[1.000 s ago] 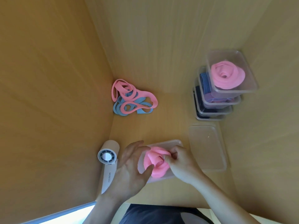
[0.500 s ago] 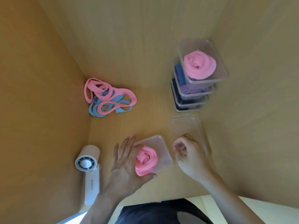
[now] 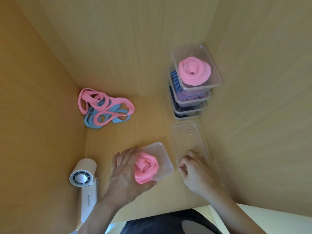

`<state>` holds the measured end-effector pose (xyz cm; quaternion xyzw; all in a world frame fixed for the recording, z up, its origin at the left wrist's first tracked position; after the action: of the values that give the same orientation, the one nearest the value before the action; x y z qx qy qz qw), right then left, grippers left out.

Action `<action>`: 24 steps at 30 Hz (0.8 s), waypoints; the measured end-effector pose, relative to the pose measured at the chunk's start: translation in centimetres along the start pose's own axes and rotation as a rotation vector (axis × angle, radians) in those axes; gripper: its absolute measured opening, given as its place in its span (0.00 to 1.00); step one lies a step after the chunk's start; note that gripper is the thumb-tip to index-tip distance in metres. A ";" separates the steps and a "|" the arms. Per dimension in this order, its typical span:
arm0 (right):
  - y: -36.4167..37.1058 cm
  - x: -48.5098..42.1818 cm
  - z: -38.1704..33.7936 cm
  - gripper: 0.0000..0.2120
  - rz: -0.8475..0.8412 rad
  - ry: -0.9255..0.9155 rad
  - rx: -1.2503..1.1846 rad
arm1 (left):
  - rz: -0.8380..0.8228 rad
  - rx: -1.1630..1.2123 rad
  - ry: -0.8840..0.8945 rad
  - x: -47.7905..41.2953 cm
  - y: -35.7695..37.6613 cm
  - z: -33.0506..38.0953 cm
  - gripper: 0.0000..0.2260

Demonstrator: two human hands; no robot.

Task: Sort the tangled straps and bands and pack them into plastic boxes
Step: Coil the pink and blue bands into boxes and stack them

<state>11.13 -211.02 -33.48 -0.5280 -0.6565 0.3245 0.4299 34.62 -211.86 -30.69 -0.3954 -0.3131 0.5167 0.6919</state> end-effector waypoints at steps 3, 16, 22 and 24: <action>0.2 0.2 -0.1 0.04 -0.026 -0.012 0.039 | 0.010 0.000 0.007 0.0 -0.2 0.3 0.45; -4.5 1.5 -0.6 0.08 0.106 -0.041 -0.066 | -0.060 0.136 -0.072 -0.6 -1.4 0.9 0.51; -10.6 3.4 -3.7 0.13 0.167 -0.217 -0.223 | 0.157 0.206 0.093 -2.4 -4.8 4.0 0.37; -12.1 4.2 -4.8 0.14 0.133 -0.269 -0.297 | 0.181 0.177 0.164 -2.9 -5.6 5.1 0.35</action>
<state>10.20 -209.88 -19.88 -0.5797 -0.7122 0.3195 0.2336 32.15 -214.39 -23.35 -0.4005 -0.1719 0.5686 0.6977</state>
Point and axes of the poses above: each hand's wrist, its own x-axis away from the middle knuckle, its own y-axis out of the palm, z = x × y, the point moved 6 cm from there along -x, towards the middle knuckle, and after that the axes turned 4 degrees about -x, right-handed, at the moved point
